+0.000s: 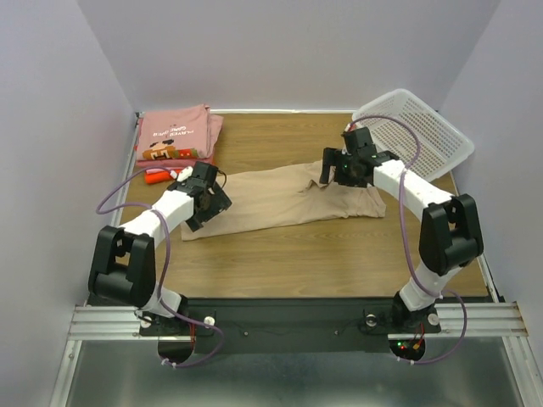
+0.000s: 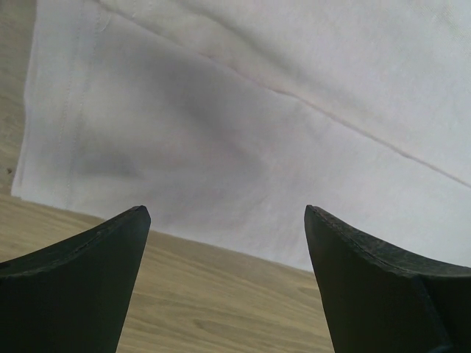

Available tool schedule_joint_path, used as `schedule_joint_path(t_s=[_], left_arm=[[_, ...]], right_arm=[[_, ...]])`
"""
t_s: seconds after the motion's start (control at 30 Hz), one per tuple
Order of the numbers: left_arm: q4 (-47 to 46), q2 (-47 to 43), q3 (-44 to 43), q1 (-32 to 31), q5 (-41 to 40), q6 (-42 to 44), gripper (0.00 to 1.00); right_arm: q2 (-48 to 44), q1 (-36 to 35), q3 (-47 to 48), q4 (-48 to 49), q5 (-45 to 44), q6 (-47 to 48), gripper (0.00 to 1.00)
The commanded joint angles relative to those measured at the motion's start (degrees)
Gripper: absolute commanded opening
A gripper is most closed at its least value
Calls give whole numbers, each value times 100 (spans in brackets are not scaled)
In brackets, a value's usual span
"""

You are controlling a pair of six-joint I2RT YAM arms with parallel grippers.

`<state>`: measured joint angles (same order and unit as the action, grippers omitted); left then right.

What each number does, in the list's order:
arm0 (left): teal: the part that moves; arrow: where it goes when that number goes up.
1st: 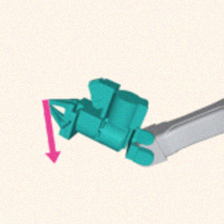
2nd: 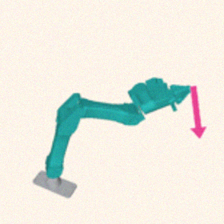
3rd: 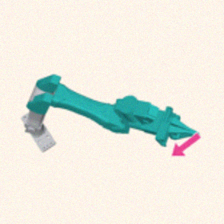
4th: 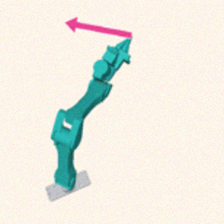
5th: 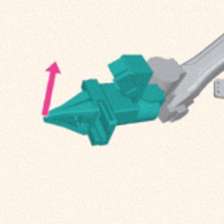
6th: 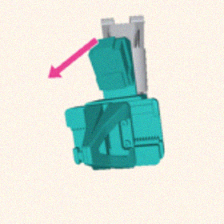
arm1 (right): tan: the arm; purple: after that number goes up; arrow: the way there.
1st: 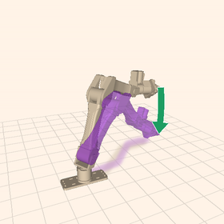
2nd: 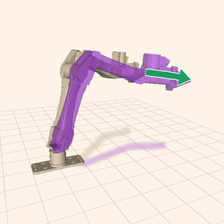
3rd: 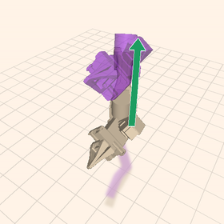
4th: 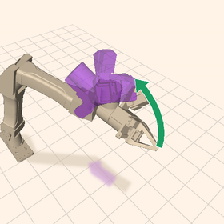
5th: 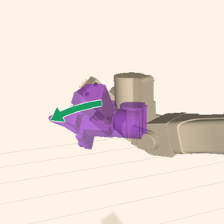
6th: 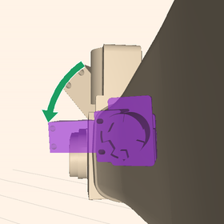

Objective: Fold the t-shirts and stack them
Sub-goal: Fold the tshirt

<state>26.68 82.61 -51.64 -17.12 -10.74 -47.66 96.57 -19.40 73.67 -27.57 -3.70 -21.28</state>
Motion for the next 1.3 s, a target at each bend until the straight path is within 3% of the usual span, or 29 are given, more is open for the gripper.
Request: schedule_joint_path(t_s=[0.0,0.27,0.63,0.83,0.97,1.1,1.27], left_arm=[[-549,316,-241,86,2,169,98],[-822,1046,-549,394,72,327,98],[-1068,1205,-84,631,11,398,98],[-1130,1214,101,693,37,442,98],[-1130,1109,338,693,72,442,98],[-1103,855,514,693,186,372,98],[-815,292,436,474,-50,301,98]], right_arm=[[300,33,60,586,1205,45,100],[1152,33,613,797,1390,-34,100],[2190,33,1818,832,1013,-26,100],[3112,33,3055,824,1126,272,100],[3140,41,3680,806,1004,536,100],[2465,33,3393,806,828,625,100],[1260,33,1726,797,206,765,100]])
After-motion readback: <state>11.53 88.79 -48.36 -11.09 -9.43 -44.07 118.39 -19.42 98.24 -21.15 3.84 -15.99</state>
